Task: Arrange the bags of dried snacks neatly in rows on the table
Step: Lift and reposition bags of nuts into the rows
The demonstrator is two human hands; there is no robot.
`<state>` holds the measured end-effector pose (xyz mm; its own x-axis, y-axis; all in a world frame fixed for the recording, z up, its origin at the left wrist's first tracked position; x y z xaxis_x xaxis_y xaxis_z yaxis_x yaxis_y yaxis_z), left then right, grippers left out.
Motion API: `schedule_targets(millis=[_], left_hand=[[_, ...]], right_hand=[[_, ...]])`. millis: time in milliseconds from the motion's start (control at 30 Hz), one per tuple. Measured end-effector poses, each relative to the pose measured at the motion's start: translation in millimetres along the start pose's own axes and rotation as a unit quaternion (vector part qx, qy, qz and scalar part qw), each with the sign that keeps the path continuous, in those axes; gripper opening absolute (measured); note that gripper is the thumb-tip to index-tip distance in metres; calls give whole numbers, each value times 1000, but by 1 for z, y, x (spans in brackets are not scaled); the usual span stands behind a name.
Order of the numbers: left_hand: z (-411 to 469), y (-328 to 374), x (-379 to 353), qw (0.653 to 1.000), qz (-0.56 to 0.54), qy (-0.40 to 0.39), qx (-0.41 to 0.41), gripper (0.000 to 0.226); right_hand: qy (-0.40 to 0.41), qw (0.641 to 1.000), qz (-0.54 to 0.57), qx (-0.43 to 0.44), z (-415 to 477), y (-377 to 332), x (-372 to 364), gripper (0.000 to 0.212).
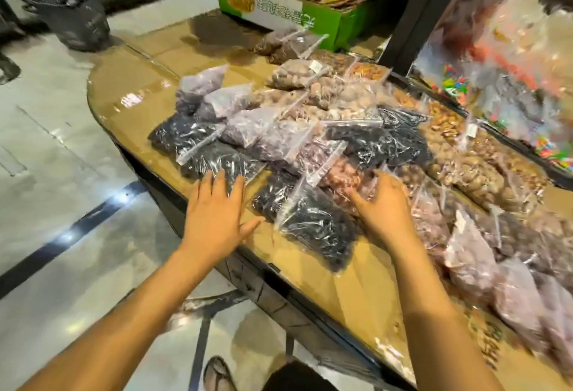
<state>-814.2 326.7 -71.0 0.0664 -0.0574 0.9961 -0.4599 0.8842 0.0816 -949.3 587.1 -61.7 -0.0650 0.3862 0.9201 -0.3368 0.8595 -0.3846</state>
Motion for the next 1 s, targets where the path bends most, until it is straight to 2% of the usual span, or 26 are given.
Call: schedule_targets(millis=[100,200,333,400,533,600,700,867,1000], left_hand=[[43,-2,4,999,-15,-13,-25,93],[86,10,3,998,-31,-28,-50,99],[131,28,4,995,-34,-22,-91,98],[149,31,1,993,-38,-35,-103,99],[181,28,2,987,-45,-33,-148,101],[198,21,3,985,-55,-46,-155,99],[224,18,8,981,-86,-58,-165,98],[270,44,28,953,-130,-65,-265,106],[303,53,59,910,-187,-57,-365,112]], right_hand=[[4,999,12,-45,14,4,-1,75],[60,994,26,-85,36,15,14,74],[139,974,101,-149,88,28,28,91],[149,966,98,-188,124,32,27,95],[97,957,75,-264,184,33,4,79],[118,949,70,-284,196,33,2,69],[165,941,92,-280,196,28,4,53],[244,943,117,-196,188,-18,26,21],[225,951,172,-124,187,-96,56,21]])
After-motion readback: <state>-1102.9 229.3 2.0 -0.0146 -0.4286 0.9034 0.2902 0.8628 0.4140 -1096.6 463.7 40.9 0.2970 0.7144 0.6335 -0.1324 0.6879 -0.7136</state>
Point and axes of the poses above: each hand's wrist, its own z-axis towards the middle knuckle, its own x-axis out of the back of the hand, y = z × x, the point moved 9 cm from there along z, towards the middle knuckle, and after that the axes turned 12 degrees about x, right-handed, at the moved point
